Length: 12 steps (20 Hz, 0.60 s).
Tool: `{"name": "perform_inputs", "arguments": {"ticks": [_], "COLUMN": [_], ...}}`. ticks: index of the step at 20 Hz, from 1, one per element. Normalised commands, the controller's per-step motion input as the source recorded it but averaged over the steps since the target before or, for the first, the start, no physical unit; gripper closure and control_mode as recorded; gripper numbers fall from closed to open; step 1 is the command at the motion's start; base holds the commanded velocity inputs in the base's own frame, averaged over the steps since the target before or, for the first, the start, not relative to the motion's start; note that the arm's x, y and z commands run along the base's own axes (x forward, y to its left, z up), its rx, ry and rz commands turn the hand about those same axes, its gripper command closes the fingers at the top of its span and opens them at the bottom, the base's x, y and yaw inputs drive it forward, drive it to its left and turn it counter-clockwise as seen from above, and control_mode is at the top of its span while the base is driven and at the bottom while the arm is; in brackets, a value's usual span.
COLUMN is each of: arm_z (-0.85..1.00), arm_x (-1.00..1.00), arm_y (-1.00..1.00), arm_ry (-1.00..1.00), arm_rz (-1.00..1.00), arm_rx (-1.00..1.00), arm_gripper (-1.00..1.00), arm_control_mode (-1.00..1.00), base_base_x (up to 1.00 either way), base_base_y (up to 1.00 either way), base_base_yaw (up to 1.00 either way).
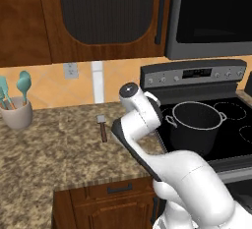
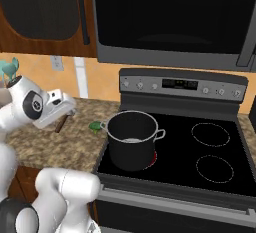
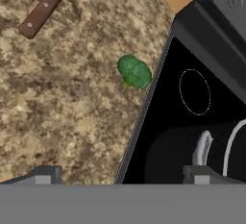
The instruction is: Put the onion and broccoli in the pot. Retrieve the spatula and lightly stir the vegetables in the pot.
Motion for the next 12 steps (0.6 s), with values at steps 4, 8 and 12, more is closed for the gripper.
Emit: {"name": "perform_inputs", "arguments": {"ticks": [4, 8, 12], "arm_z": [-0.43, -0.36, -0.37], "arm_x": [0.70, 0.60, 0.61], "arm_y": [0.00, -0.08, -0.11], "arm_ry": [0.02, 0.03, 0.07], "arm_rz": [0.00, 0.00, 0.00], "arm_rx": [-0.16, -0.08, -0.02], "arm_gripper": [-1.00, -1.00, -1.00], "arm_control_mode": [-1.00, -1.00, -1.00], "base_base_x": [0.00, 0.00, 0.00], "base_base_y": [0.00, 0.00, 0.00], "base_base_yaw": [0.00, 0.00, 0.00]}}
